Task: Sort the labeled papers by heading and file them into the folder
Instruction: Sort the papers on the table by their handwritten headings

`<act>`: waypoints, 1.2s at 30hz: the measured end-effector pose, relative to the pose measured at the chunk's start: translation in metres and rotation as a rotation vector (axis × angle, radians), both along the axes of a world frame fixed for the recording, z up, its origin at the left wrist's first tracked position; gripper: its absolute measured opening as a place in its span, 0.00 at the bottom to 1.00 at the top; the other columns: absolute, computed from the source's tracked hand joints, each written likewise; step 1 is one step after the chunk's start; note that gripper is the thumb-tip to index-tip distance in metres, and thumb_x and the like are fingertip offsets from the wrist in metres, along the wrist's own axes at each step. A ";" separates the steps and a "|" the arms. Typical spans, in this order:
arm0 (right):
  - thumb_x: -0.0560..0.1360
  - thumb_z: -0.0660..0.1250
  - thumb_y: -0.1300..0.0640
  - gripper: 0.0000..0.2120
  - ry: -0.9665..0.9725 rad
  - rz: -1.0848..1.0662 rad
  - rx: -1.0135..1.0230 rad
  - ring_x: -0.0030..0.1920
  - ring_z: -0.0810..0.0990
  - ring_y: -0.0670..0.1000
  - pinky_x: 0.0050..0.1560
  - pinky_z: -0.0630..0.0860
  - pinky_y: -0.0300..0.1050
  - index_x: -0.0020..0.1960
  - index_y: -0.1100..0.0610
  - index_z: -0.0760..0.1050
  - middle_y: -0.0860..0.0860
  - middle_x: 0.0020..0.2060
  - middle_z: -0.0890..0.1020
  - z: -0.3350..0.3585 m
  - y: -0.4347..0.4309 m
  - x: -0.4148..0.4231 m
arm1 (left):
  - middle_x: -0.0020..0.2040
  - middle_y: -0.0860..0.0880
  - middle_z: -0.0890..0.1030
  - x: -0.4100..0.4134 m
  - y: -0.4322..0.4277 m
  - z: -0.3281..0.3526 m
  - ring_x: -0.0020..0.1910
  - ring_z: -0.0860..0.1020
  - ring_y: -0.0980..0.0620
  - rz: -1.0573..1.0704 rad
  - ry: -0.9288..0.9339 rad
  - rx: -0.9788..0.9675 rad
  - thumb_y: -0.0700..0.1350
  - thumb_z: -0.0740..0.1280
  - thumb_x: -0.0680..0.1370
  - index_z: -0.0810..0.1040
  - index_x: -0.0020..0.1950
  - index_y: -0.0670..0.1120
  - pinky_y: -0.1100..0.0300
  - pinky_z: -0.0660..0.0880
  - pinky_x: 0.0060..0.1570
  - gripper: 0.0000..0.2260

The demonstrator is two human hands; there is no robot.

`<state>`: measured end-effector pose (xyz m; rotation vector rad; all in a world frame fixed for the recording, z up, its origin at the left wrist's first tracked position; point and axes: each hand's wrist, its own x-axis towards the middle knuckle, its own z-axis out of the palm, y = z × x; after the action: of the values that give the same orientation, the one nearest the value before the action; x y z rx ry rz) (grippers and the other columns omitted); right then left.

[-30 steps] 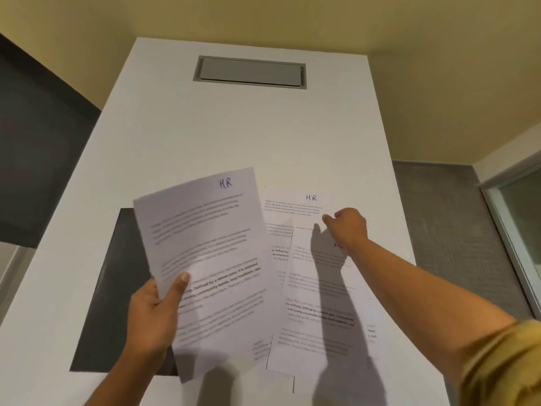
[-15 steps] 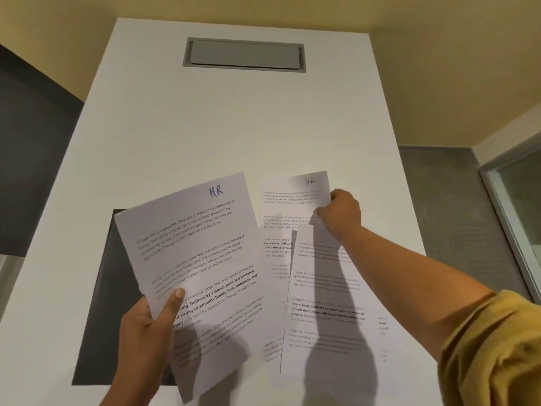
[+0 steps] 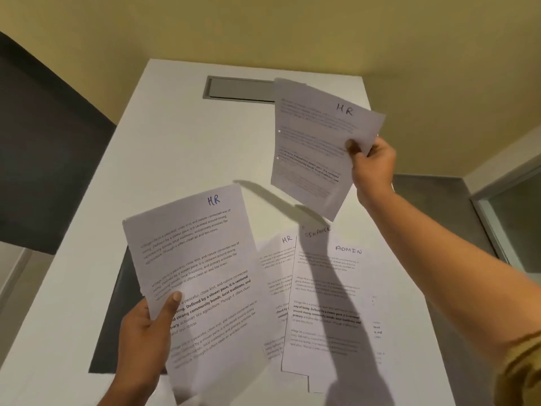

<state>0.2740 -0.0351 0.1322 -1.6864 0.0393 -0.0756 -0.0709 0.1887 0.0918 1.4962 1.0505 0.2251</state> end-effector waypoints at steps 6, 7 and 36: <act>0.76 0.70 0.62 0.04 -0.190 0.057 0.124 0.42 0.82 0.47 0.47 0.80 0.48 0.44 0.54 0.79 0.48 0.40 0.84 0.057 -0.028 -0.034 | 0.44 0.48 0.85 -0.019 -0.008 0.008 0.43 0.83 0.42 0.004 -0.007 0.029 0.50 0.67 0.78 0.79 0.51 0.52 0.42 0.80 0.40 0.04; 0.76 0.70 0.63 0.03 -0.209 0.070 0.138 0.42 0.82 0.47 0.47 0.80 0.47 0.45 0.55 0.79 0.47 0.40 0.84 0.062 -0.034 -0.044 | 0.44 0.48 0.85 -0.021 -0.010 0.008 0.43 0.83 0.42 0.009 -0.011 0.027 0.50 0.67 0.78 0.79 0.51 0.52 0.42 0.80 0.41 0.04; 0.75 0.71 0.61 0.07 0.299 0.259 -0.027 0.46 0.86 0.55 0.46 0.83 0.52 0.53 0.55 0.80 0.51 0.46 0.87 0.010 -0.071 -0.218 | 0.48 0.46 0.86 -0.010 -0.111 0.026 0.45 0.85 0.47 -0.215 -0.188 -0.497 0.57 0.58 0.80 0.80 0.57 0.49 0.57 0.81 0.36 0.17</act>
<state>0.0562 -0.1064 0.1427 -1.7037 0.0440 0.3721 -0.0809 0.0779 0.1178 1.0998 0.7203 -0.0476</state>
